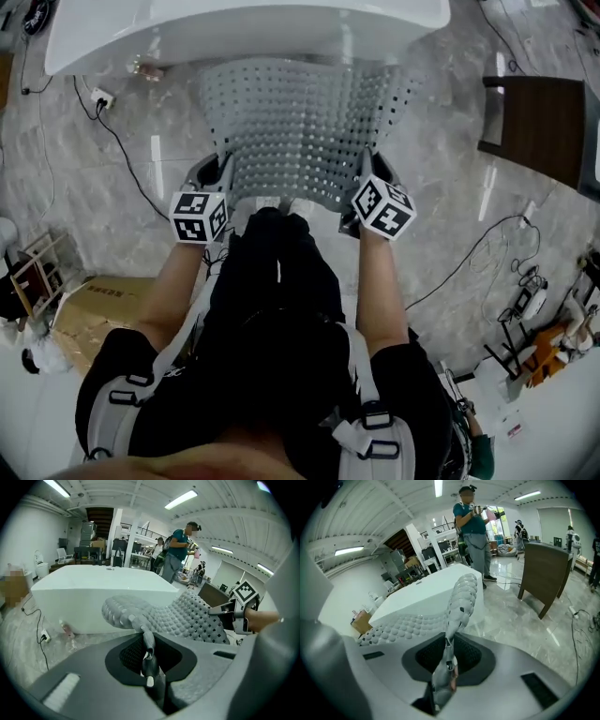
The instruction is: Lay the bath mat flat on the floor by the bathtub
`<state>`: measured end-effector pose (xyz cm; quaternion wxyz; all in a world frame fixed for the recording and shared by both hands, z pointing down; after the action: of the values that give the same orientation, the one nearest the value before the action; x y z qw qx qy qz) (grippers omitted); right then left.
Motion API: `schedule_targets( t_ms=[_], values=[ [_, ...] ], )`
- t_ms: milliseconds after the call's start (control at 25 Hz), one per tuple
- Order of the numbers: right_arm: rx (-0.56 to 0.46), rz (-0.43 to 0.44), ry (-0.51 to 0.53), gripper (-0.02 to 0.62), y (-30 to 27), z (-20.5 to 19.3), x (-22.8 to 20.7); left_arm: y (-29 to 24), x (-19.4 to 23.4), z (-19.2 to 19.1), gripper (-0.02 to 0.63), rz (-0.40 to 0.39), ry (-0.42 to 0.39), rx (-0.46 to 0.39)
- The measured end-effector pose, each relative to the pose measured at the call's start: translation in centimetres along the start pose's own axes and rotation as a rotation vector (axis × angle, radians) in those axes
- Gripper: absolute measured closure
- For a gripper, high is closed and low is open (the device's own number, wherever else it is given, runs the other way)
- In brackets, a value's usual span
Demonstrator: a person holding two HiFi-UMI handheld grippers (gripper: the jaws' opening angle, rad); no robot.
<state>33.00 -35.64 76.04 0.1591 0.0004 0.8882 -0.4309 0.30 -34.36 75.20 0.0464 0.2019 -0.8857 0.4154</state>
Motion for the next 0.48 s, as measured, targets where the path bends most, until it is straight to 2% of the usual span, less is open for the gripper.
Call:
schedule_targets(
  t_ms=[160,360,480],
  values=[
    [0.042,-0.025,0.0,0.538,-8.7,-5.7,-4.1,-8.7,3.1,-7.5,0.563,0.012,0.002,0.042],
    [0.068,-0.061,-0.014,0.538,-26.0,-13.8,-8.6,-23.8,11.1,-17.4,0.563,0.034,0.048,0.039],
    [0.094,-0.083,-0.01,0.538,-36.3,-18.8,-12.2,-33.0,14.9,-23.4,0.563,0.018,0.016,0.035]
  ],
)
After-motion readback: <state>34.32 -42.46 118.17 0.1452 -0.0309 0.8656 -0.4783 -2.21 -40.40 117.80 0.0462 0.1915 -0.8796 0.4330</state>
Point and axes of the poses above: the fingertips, and each gripper's own axes: y backward along the fingers, x to its left, z out of its top, the point moved 3 cm from there along y, backward along the fingers, and after that the axes turned 1 degree about y, right-handed, at the moved point
